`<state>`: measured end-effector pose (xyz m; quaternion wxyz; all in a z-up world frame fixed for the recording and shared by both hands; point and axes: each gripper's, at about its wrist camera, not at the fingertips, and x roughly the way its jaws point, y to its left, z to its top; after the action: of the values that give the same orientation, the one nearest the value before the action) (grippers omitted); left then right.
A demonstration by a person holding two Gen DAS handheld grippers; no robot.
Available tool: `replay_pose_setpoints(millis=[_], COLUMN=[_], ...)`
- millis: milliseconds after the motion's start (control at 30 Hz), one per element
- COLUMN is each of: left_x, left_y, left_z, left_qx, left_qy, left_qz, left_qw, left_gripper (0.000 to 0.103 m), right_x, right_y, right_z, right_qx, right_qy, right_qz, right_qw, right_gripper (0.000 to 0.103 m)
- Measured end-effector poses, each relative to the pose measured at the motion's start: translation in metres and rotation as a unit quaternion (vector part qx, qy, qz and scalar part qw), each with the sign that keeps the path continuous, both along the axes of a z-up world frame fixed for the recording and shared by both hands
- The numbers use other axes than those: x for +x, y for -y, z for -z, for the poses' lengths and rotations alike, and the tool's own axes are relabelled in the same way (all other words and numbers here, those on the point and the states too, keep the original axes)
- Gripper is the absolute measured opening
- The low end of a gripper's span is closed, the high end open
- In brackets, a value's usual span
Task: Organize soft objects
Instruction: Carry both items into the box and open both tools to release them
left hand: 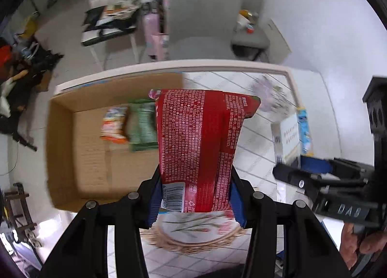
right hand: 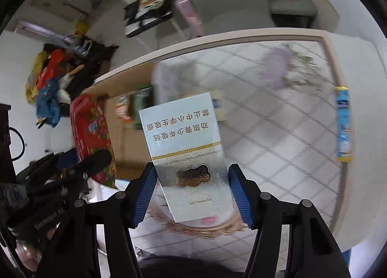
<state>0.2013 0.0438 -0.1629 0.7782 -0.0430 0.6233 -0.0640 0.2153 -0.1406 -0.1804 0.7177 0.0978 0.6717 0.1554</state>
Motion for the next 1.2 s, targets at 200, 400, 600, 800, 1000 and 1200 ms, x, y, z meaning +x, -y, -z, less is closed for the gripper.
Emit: replay_pose_setpoints(millis=[200, 400, 600, 800, 1000, 1200], left_x=[0.006, 0.012, 0.014, 0.017, 0.017, 0.014], left_y=[-0.099, -0.159, -0.180, -0.170, -0.177, -0.179], left_z=[0.021, 0.090, 0.148, 0.173, 0.171, 0.152], left_qx=[0.026, -0.002, -0.045, -0.057, -0.062, -0.046], left_qy=[-0.021, -0.102, -0.172, -0.197, -0.204, -0.184], left_qz=[-0.051, -0.087, -0.108, -0.088, -0.102, -0.101], left_qw=[0.9981, 0.9910, 0.9782, 0.9747, 0.9718, 0.9767], left_gripper=[0.045, 0.045, 0.045, 0.046, 0.047, 0.060], right_x=[0.001, 0.011, 0.014, 0.015, 0.013, 0.007], right_y=[-0.103, -0.171, -0.197, -0.198, -0.199, -0.194], right_z=[0.018, 0.070, 0.115, 0.139, 0.156, 0.149], right_qx=[0.000, -0.033, -0.068, -0.088, -0.078, -0.091], right_qy=[-0.020, -0.054, -0.084, -0.094, -0.112, -0.092], right_qz=[-0.021, -0.018, -0.012, -0.002, -0.003, -0.009], right_qw=[1.000, 0.998, 0.994, 0.992, 0.991, 0.992], right_gripper=[0.063, 0.063, 0.063, 0.063, 0.067, 0.078])
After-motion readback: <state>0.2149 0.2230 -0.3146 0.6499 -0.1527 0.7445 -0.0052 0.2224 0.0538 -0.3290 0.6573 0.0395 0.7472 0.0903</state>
